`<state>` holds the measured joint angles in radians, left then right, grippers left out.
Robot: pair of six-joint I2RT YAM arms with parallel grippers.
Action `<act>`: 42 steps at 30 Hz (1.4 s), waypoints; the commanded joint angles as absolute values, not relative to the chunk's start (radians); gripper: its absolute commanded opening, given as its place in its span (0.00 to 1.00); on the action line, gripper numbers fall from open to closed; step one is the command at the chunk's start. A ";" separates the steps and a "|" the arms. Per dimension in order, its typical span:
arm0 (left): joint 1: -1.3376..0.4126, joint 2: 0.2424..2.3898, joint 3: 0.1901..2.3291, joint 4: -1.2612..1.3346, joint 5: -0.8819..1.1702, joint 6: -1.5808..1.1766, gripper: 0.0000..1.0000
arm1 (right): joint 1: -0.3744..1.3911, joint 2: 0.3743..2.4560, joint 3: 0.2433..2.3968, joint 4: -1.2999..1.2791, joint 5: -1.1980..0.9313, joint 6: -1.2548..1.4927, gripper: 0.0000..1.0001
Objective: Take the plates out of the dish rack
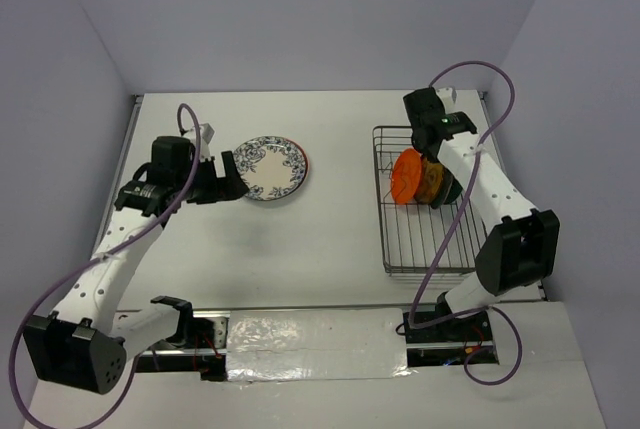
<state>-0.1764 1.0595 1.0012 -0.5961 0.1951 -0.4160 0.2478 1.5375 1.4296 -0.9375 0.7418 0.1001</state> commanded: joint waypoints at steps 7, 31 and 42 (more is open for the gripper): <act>-0.178 1.075 0.939 -0.580 0.193 -0.368 1.00 | 0.284 1.447 1.491 -0.896 0.930 0.080 0.00; -0.199 0.977 0.928 0.031 0.920 -0.612 0.99 | 0.686 1.344 2.161 -1.113 1.029 -0.007 0.00; -0.209 0.911 0.954 -0.038 0.811 -0.514 1.00 | 0.670 1.089 1.692 -0.638 -0.262 0.218 0.00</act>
<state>-0.2050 0.9092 0.9295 -0.0357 0.8230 -0.5518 0.6727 1.1034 1.7126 -0.9897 0.0311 0.1177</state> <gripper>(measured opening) 0.995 0.089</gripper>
